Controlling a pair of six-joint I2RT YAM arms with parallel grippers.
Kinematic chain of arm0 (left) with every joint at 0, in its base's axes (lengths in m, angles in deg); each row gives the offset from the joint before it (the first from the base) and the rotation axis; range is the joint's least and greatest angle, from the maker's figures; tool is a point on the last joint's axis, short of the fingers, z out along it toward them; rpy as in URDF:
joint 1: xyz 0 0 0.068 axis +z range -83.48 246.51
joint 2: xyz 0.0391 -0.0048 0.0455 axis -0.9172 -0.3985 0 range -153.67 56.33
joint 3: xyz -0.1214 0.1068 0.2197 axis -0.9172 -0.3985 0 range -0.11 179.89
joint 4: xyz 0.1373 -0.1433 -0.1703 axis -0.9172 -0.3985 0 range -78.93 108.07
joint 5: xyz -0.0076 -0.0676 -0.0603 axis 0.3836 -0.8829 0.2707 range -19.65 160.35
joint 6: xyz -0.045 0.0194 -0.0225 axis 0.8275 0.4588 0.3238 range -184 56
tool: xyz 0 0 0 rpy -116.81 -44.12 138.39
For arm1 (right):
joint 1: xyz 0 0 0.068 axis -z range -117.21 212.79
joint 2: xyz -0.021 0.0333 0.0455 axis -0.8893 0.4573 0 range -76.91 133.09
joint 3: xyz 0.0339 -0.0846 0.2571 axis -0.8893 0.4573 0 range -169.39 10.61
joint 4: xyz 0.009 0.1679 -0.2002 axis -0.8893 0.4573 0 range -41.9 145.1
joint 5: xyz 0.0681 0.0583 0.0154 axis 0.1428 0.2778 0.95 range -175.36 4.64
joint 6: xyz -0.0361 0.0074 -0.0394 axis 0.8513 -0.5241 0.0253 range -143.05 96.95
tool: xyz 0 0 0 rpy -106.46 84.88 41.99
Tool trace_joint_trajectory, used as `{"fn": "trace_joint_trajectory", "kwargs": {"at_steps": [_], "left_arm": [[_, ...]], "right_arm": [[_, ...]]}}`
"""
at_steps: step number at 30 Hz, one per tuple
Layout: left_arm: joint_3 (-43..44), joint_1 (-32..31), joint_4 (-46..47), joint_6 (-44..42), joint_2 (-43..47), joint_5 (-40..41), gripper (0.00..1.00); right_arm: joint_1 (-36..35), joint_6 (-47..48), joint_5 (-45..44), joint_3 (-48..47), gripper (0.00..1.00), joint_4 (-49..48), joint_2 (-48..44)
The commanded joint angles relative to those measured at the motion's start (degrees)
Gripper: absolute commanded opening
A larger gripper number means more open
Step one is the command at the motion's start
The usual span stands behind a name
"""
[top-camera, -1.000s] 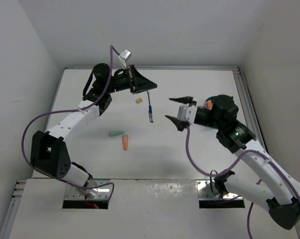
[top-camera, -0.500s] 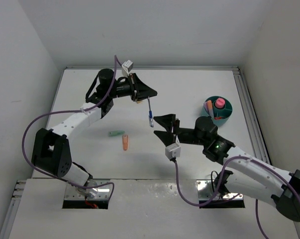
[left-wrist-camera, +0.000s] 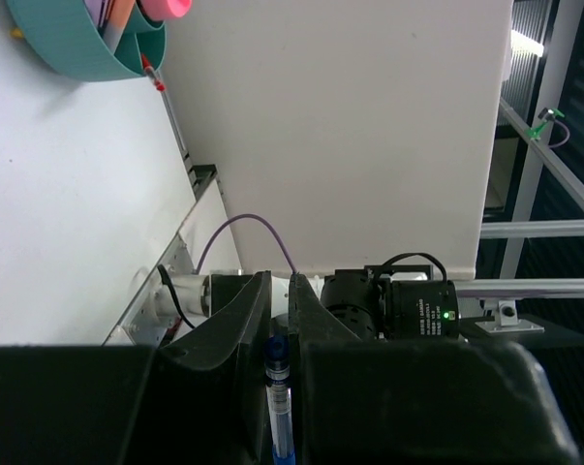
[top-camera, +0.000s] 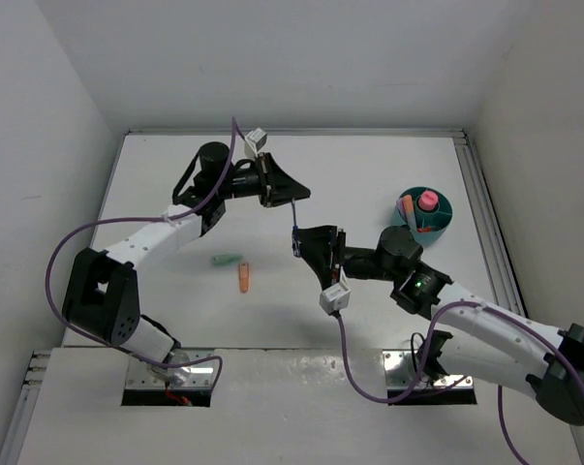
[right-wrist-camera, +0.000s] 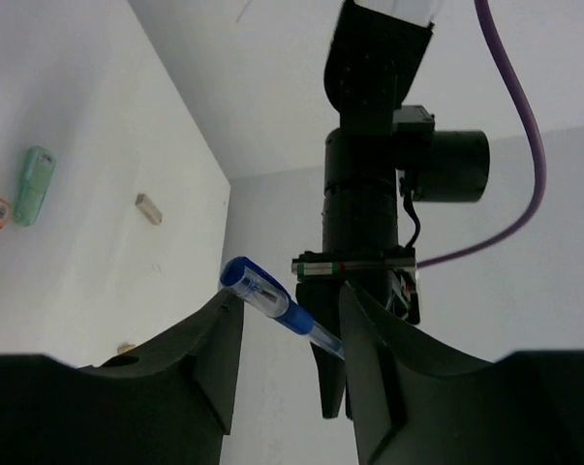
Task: Sort the stationery into containers
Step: Place the pen in the storage box.
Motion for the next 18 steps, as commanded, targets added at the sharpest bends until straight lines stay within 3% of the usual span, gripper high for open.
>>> {"fn": "trace_joint_trajectory", "kwargs": {"at_steps": [1,4,6,9,11,12,13,14,18], "left_arm": [[-0.1,-0.8,2.6,-0.2,0.5,-0.7,0.00],[0.0,-1.0,2.1,-1.3,0.9,-0.3,0.00],[-0.1,-1.2,1.9,-1.7,1.0,-0.3,0.00],[-0.2,-1.0,1.2,-2.6,1.4,0.0,0.04],[-0.3,-0.7,1.7,-3.1,1.7,0.1,0.24],[0.0,-0.2,2.0,-3.2,1.9,0.3,0.56],[0.2,0.2,2.4,-3.2,1.9,0.3,0.71],[0.5,0.5,2.7,-3.8,1.9,0.4,1.00],[8.7,5.7,-0.8,-6.8,0.9,0.1,1.00]], "right_arm": [[0.0,3.2,5.8,-4.0,0.42,3.9,0.4],[0.3,5.8,7.4,-4.4,0.42,6.2,0.8],[0.3,7.3,8.3,-4.5,0.35,6.6,1.1],[0.3,8.1,8.8,-6.0,0.09,9.8,1.2],[0.3,7.8,8.7,-6.0,0.02,9.8,0.6],[0.3,7.7,8.6,-5.5,0.00,9.9,0.3],[0.2,7.7,8.7,-5.3,0.00,9.9,-0.6],[0.3,7.8,8.5,-4.8,0.00,10.3,-1.1],[-0.5,6.9,5.6,-2.8,0.00,12.7,-5.6]]}}
